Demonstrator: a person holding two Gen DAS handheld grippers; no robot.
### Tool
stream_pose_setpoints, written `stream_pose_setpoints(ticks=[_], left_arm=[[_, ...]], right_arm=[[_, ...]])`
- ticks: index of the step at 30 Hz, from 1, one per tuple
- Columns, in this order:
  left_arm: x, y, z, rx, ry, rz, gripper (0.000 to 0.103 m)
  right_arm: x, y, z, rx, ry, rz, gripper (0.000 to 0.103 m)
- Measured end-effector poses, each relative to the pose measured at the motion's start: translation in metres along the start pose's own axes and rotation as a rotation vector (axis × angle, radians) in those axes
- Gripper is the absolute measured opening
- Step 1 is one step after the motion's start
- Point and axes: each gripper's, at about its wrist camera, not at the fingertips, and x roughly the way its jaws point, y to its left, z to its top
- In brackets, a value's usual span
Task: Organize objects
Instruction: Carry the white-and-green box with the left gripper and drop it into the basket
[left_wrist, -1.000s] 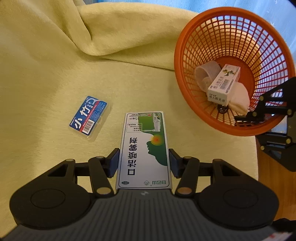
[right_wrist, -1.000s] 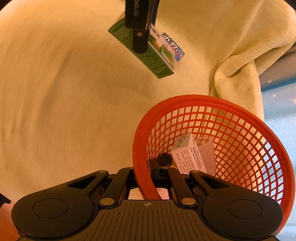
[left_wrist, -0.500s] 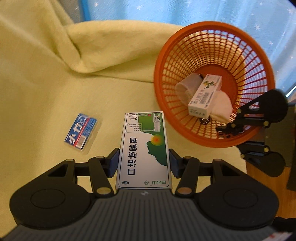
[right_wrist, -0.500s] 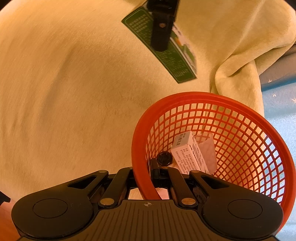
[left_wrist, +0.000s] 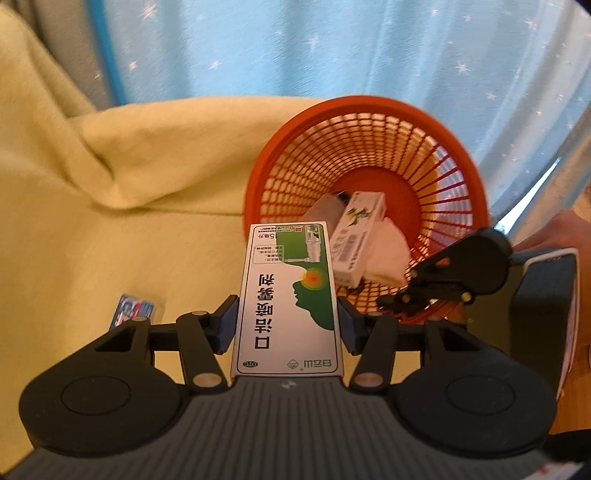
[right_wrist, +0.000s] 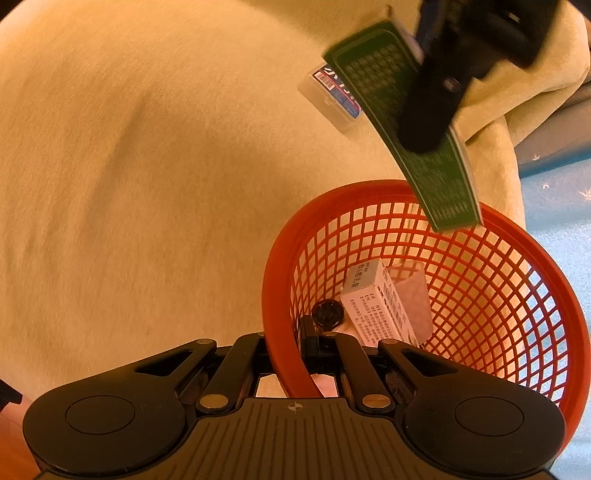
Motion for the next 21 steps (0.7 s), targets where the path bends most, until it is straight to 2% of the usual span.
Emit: stream_pose_setpoints(ticks=[15,19,20,21], left_arm=[[0.019,-0.020,0.030,0.098,-0.036,-0.082,0.050],[0.028,-0.024,0.044,0.085,-0.082,-0.109,0.050],[0.030,-0.024,0.048,0.064,-0.103,-0.126,0.052],[0.033,-0.024,0.052,0.053,-0.110,-0.138,0.059]], right_arm=[[-0.001,-0.001,0.001,0.005,-0.001,0.000,0.000],[-0.001,-0.001,0.001,0.008,-0.004,-0.001,0.000],[0.000,-0.001,0.000,0.009,-0.004,-0.001,0.000],[0.000,-0.001,0.000,0.010,-0.004,-0.001,0.000]])
